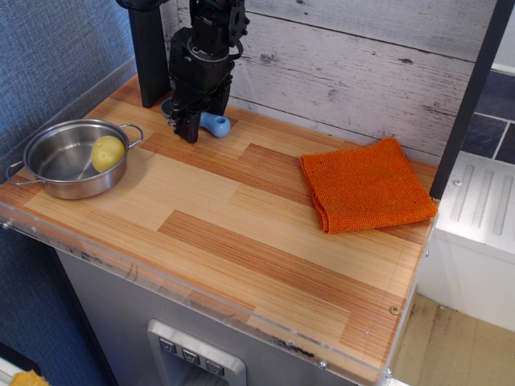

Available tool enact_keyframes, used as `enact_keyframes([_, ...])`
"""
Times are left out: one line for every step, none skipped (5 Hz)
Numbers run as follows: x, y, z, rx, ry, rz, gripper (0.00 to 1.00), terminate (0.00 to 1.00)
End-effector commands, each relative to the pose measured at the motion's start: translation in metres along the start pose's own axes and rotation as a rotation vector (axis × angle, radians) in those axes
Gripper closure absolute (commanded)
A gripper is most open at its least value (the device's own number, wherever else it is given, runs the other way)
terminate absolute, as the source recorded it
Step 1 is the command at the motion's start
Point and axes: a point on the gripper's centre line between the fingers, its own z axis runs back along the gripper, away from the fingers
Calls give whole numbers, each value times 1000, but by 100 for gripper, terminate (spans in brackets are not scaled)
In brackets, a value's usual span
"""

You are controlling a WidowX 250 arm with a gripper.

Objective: Place the spoon on top of towel.

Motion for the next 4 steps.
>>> enact_keyframes([2, 6, 20, -48, 3, -25, 100, 0])
enact_keyframes([3, 7, 25, -54, 4, -26, 100, 0])
enact_keyframes([7, 8, 34, -42, -47, -43, 100, 0])
enact_keyframes([9, 6, 42, -51, -47, -41, 100, 0])
